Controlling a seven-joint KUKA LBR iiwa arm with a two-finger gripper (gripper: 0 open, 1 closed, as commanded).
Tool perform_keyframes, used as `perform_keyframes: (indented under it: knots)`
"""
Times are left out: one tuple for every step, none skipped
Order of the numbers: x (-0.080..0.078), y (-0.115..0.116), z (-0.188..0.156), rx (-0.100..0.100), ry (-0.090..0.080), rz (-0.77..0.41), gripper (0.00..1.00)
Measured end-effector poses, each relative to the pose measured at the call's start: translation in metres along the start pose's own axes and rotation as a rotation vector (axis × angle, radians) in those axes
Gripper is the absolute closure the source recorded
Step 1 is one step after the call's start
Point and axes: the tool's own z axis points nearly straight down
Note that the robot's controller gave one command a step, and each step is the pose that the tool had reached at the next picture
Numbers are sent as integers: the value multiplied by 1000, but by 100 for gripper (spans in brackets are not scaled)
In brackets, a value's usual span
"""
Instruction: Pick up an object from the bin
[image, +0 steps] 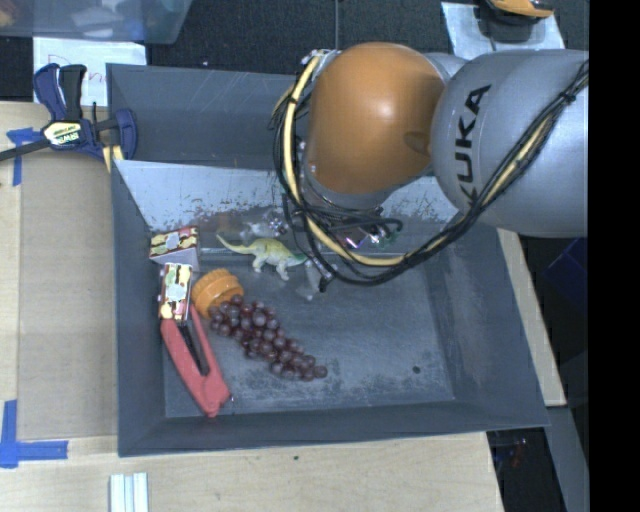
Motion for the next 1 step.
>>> perform_keyframes:
  knots:
    - [-4,16,-9,-2,1,9,0]
